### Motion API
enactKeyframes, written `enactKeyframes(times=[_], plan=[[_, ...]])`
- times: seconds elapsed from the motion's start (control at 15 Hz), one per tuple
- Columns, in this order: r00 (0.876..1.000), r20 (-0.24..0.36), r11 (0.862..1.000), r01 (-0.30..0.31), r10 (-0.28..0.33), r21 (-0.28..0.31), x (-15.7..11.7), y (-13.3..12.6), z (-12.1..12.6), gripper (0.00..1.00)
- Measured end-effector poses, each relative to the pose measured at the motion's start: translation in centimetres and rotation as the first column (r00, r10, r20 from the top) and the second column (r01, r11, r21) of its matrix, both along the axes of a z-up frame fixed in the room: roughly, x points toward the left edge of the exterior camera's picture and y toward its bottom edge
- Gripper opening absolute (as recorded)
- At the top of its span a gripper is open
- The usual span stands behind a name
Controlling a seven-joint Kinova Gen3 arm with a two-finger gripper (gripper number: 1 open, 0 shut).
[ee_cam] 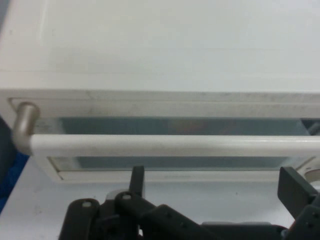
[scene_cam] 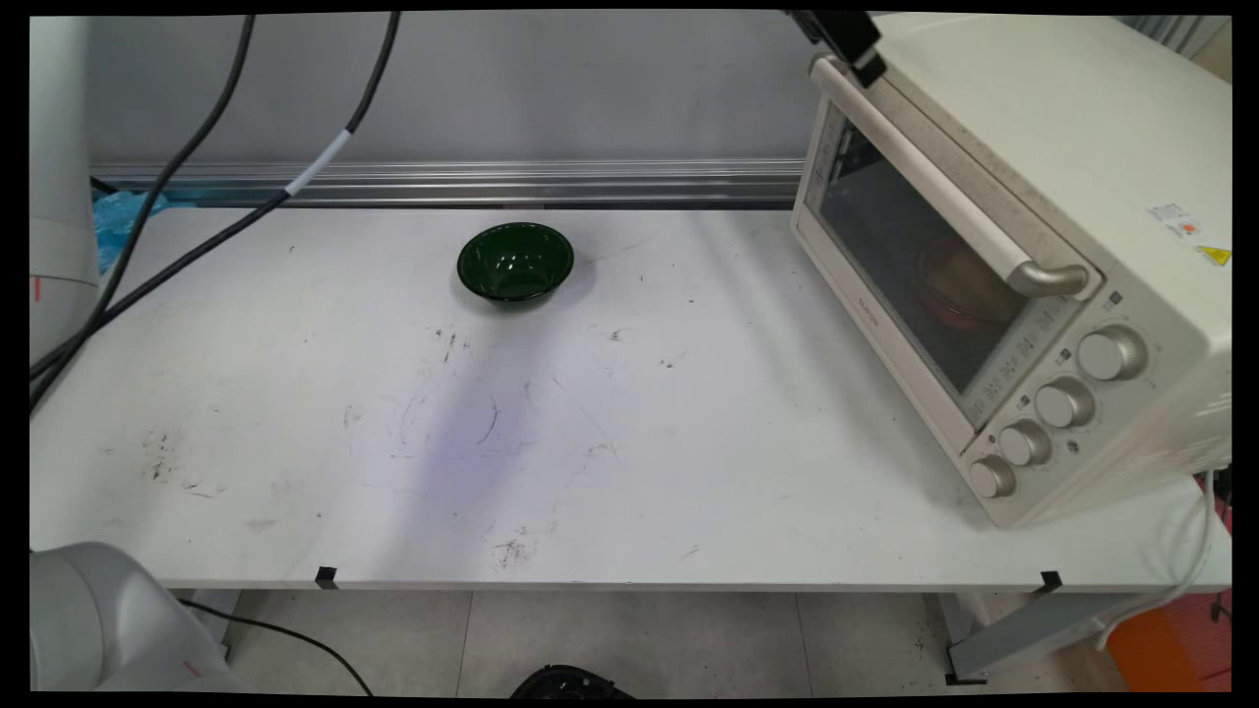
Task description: Open the oven
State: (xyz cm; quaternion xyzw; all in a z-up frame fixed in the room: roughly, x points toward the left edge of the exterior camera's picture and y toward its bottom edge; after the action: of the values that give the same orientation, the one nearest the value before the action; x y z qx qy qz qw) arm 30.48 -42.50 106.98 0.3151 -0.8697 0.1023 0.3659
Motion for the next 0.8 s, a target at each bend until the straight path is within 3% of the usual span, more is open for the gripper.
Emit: enactKeyframes(times=[0.4,0.8], plan=[[1.000,0.020,0.999,-0.004,0.003,0.036,-4.6,1.0,0.1,1.00],[0.997,0.080,0.999,0.017,-0.020,0.044,-8.1,1.7,-0.4,1.00]])
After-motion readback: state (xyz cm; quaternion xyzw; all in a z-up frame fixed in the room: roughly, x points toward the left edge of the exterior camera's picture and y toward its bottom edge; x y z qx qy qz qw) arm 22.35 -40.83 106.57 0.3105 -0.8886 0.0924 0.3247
